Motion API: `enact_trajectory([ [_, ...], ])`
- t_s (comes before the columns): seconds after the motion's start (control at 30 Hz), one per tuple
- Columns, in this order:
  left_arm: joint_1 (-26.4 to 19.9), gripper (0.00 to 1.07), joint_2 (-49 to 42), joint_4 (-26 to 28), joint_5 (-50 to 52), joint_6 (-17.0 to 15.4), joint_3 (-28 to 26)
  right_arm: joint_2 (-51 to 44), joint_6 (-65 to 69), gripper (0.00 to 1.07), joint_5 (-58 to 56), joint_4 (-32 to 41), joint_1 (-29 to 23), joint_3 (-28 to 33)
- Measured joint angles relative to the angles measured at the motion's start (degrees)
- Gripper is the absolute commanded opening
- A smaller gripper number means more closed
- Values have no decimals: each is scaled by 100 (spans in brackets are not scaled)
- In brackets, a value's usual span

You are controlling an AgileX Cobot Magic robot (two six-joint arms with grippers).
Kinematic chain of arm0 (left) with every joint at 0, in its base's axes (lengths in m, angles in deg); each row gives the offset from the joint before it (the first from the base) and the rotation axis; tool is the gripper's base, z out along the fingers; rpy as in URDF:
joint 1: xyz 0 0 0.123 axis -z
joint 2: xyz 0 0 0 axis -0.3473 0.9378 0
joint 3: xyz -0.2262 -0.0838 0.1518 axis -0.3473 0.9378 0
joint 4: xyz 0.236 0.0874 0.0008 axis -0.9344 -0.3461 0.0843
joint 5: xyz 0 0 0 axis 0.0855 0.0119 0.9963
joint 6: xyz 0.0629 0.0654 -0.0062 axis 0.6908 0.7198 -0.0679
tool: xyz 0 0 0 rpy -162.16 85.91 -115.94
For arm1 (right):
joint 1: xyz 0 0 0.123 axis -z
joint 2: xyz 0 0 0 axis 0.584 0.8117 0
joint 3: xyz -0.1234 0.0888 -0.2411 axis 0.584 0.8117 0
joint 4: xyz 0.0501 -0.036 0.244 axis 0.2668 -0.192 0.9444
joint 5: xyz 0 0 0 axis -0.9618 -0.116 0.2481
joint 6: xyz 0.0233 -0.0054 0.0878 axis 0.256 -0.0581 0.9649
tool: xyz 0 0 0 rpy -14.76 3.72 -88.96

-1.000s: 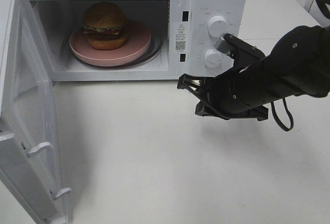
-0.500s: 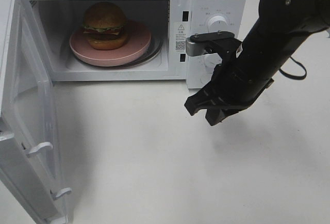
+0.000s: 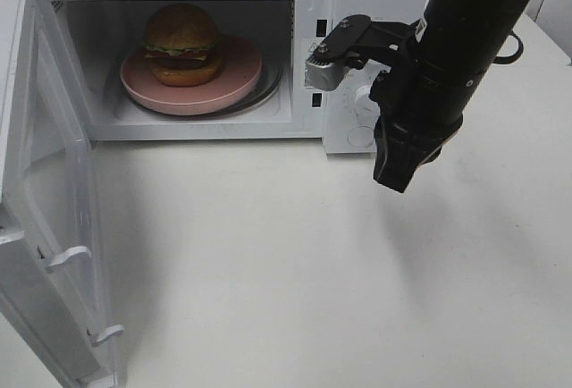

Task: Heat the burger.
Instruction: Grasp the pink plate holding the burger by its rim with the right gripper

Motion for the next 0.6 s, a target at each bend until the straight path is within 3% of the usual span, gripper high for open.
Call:
enact_trajectory([
  [0.23, 0, 84, 0, 0, 0, 0, 0, 0, -2183, 14, -74, -80, -138, -40],
  [0.33, 0, 84, 0, 0, 0, 0, 0, 0, -2406, 15, -52, -80, -189, -46],
  [0.4, 0, 84, 0, 0, 0, 0, 0, 0, -2991, 21, 155, -97, -384, -52],
  [0.6, 0, 84, 0, 0, 0, 0, 0, 0, -3134, 37, 441, -258, -533, -52],
])
